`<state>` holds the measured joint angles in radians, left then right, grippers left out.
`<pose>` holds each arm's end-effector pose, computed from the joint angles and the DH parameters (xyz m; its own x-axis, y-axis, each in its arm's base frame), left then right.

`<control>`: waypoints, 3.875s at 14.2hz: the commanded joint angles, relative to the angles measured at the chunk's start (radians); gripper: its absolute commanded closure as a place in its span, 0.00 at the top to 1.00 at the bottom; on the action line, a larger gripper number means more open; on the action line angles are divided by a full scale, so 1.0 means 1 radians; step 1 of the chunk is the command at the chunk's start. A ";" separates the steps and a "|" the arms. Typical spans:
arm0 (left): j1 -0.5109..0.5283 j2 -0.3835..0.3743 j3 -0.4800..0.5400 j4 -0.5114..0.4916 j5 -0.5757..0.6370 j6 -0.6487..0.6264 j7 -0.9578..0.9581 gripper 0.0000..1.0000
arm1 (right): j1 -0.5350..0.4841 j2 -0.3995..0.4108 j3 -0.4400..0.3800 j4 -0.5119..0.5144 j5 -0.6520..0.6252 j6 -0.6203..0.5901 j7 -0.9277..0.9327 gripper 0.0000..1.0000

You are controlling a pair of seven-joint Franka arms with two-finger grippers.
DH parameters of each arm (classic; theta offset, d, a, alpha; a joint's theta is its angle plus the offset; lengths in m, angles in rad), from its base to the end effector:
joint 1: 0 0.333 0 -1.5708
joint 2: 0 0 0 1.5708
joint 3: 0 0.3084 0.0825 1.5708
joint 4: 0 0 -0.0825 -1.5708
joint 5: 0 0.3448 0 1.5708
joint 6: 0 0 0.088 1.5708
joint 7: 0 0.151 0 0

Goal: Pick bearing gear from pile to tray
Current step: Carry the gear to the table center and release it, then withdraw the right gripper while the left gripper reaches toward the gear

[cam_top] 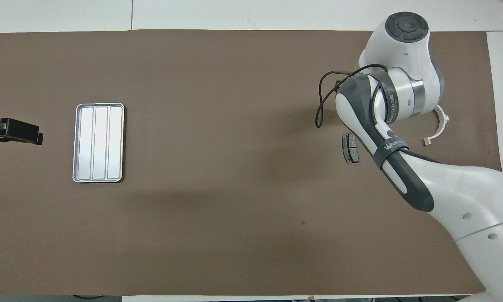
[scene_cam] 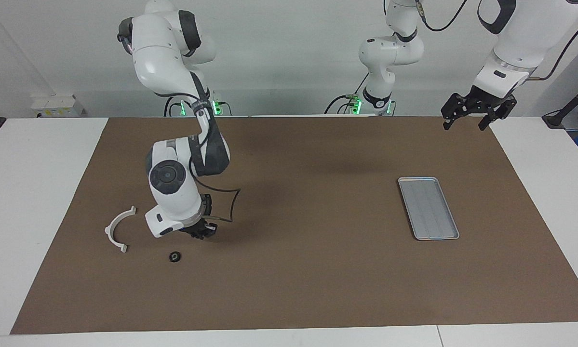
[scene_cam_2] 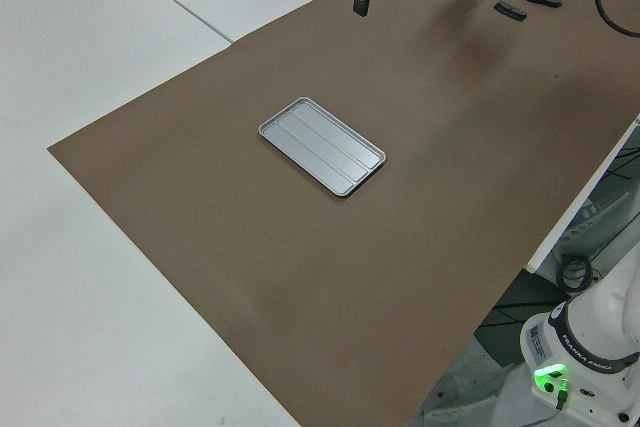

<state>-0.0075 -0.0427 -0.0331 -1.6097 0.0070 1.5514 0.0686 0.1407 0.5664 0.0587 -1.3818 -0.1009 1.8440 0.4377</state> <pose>0.4990 -0.0195 0.5761 0.9939 -0.1088 -0.0162 -0.1089 -0.9940 -0.0073 0.6486 0.1122 0.3400 0.9743 -0.2148 -0.0674 -0.2076 -0.9731 0.1003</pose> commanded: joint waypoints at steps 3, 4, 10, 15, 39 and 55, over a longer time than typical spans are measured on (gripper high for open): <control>-0.005 -0.014 0.004 -0.015 0.004 0.006 0.013 1.00 | 0.081 -0.206 0.009 0.012 0.013 -0.231 -0.033 0.00; -0.005 -0.014 0.004 -0.015 0.004 0.004 0.013 1.00 | 0.115 -0.233 0.006 0.015 0.042 -0.253 -0.010 0.00; -0.005 -0.014 0.004 -0.015 0.004 0.004 0.013 1.00 | 0.318 -0.258 0.007 0.015 0.185 -0.163 0.549 0.00; -0.005 -0.014 0.004 -0.015 0.004 0.004 0.013 1.00 | 0.433 -0.160 0.009 -0.006 0.198 -0.017 0.739 0.00; -0.005 -0.014 0.004 -0.015 0.004 0.004 0.013 1.00 | 0.491 0.104 -0.002 -0.001 0.026 0.183 0.863 1.00; -0.326 0.182 -0.010 -0.098 -0.009 0.358 -0.574 1.00 | -0.105 -0.013 0.013 -0.009 0.018 0.065 -0.177 1.00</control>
<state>-0.2632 0.0509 -0.0592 -1.7353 0.0026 1.8483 -0.4131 0.0538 0.5456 0.0559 -1.3389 -0.0627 1.8364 0.2694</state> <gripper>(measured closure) 0.000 0.000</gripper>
